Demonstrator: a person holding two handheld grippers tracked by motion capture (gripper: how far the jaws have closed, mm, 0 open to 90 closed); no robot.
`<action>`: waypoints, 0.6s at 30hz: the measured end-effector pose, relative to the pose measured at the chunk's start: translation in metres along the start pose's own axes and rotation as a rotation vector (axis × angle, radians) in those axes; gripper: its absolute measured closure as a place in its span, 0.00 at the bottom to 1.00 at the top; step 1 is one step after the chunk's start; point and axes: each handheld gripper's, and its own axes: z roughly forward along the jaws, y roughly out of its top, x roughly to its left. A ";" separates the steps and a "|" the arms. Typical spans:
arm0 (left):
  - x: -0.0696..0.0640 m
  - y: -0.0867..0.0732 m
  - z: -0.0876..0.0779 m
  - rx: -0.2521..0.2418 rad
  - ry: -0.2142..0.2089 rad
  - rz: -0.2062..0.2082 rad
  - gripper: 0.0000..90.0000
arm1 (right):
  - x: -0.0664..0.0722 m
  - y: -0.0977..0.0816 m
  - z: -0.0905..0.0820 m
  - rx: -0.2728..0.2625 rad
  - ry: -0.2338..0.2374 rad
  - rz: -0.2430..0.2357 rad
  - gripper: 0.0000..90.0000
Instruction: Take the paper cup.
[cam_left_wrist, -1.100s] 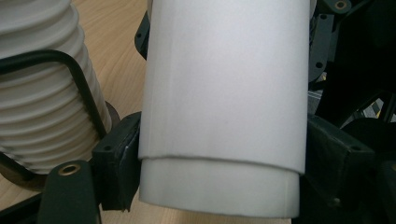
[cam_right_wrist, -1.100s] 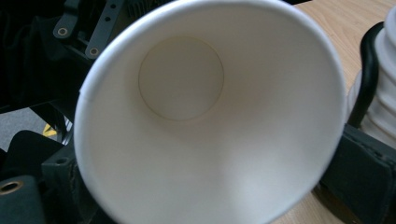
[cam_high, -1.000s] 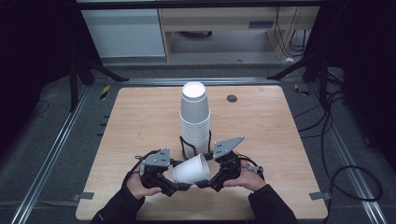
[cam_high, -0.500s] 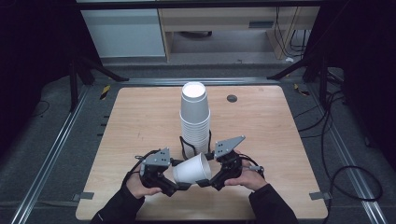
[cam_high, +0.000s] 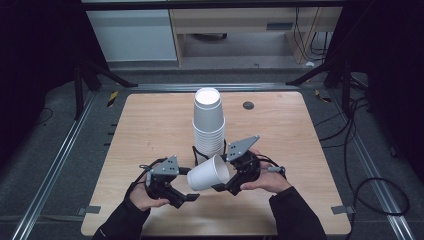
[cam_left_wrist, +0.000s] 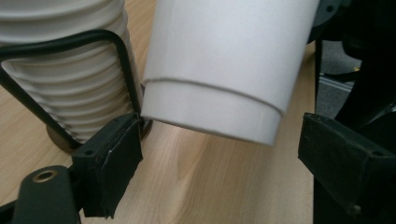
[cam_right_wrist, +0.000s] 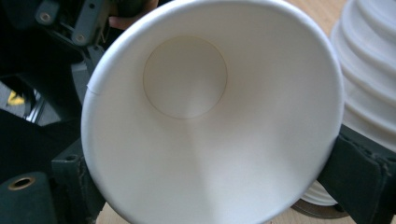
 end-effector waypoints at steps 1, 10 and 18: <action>0.000 0.000 0.001 0.010 0.002 0.004 0.14 | 0.000 0.004 0.002 0.019 0.000 -0.010 0.09; -0.002 -0.001 0.010 0.063 0.004 0.031 0.14 | 0.005 0.019 0.026 0.164 0.040 -0.069 0.09; -0.005 -0.001 0.015 0.085 -0.008 0.045 0.15 | 0.005 0.027 0.036 0.217 0.074 -0.079 0.09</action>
